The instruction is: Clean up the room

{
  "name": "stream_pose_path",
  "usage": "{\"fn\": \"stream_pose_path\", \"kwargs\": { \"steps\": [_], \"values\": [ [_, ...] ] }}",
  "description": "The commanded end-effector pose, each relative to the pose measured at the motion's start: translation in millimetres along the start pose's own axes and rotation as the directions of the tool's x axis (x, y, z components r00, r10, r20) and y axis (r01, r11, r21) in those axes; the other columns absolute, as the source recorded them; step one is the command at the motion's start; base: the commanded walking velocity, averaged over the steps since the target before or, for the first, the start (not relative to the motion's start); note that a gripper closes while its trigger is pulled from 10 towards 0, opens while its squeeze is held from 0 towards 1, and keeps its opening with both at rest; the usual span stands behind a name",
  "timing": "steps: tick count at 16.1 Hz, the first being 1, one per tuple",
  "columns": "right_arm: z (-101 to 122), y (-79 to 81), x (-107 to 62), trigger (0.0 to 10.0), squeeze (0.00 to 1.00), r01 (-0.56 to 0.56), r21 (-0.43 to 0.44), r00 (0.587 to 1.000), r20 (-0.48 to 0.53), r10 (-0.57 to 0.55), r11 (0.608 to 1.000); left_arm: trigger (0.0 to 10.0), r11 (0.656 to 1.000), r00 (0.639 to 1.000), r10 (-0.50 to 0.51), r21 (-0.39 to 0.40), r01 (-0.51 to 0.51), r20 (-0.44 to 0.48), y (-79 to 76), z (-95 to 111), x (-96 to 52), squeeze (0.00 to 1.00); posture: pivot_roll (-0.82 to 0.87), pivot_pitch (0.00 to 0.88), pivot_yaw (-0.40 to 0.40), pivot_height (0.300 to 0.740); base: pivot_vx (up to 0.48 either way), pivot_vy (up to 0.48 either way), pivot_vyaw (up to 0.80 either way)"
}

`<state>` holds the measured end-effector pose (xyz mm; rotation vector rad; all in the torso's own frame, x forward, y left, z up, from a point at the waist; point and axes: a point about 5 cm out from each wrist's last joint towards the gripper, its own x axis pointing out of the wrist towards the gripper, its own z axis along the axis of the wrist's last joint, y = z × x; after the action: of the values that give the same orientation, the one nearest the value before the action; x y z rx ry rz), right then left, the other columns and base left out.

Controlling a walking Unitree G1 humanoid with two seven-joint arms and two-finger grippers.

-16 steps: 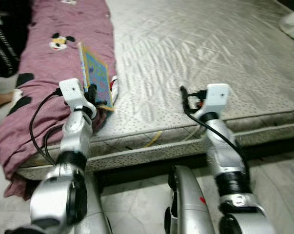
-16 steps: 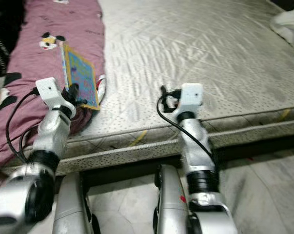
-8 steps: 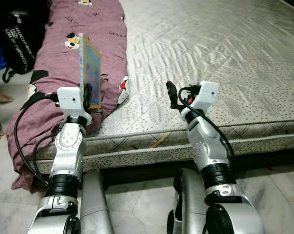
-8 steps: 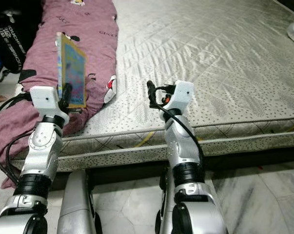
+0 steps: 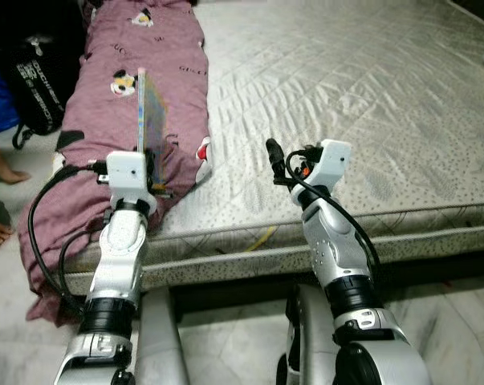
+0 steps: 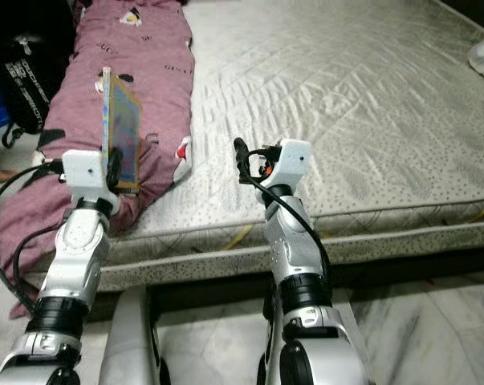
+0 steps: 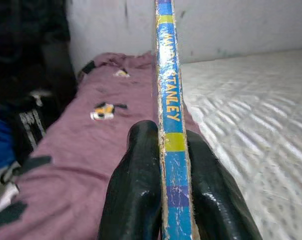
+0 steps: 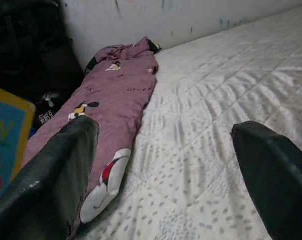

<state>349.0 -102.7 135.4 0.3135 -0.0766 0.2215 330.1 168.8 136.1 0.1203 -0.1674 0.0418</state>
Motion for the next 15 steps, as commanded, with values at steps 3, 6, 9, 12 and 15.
{"fn": "stream_pose_path", "kwargs": {
  "steps": [3, 6, 9, 12, 15],
  "values": [
    [3.1, 1.7, 0.8, 10.0, 0.0, -0.006, -0.017, 1.0, 0.016, 0.006, 1.0, 10.0, 1.0, 0.998, 0.016, 0.023, -0.018, 0.064, -1.9, 17.4, 6.8, 0.0, 0.02, 0.0, 0.026, 0.64, 0.0, 0.0, 0.0],
    [4.4, -0.9, 1.3, 10.0, 0.0, 0.008, -0.025, 1.0, 0.023, -0.007, 1.0, 10.0, 0.997, 0.995, 0.063, 0.043, -0.066, 0.076, -6.2, 18.1, 6.0, 0.0, 0.03, 0.0, 0.018, 0.68, 0.0, 0.0, 0.0],
    [7.3, -3.7, 2.9, 10.0, 0.0, 0.018, -0.043, 0.999, 0.033, -0.017, 0.999, 10.0, 0.997, 0.996, 0.07, 0.03, -0.072, 0.061, -8.8, 17.2, 8.2, 0.0, 0.03, 0.0, 0.011, 0.71, 0.0, 0.0, 0.0],
    [8.9, -11.8, 1.7, 10.0, 0.0, 0.058, -0.065, 0.998, 0.042, -0.056, 0.996, 10.0, 0.999, 0.998, 0.036, 0.012, -0.037, 0.049, -12.1, 14.1, 8.9, 0.0, 0.03, 0.0, 0.009, 0.74, 0.0, 0.0, 0.0],
    [10.2, -20.1, 0.0, 10.0, 0.0, 0.114, -0.101, 0.993, 0.047, -0.11, 0.988, 10.0, 0.999, 0.998, 0.035, 0.025, -0.037, 0.05, -12.0, 13.1, 10.3, 0.0, 0.02, 0.0, 0.01, 0.74, 0.0, 0.0, 0.0]
  ]
}}
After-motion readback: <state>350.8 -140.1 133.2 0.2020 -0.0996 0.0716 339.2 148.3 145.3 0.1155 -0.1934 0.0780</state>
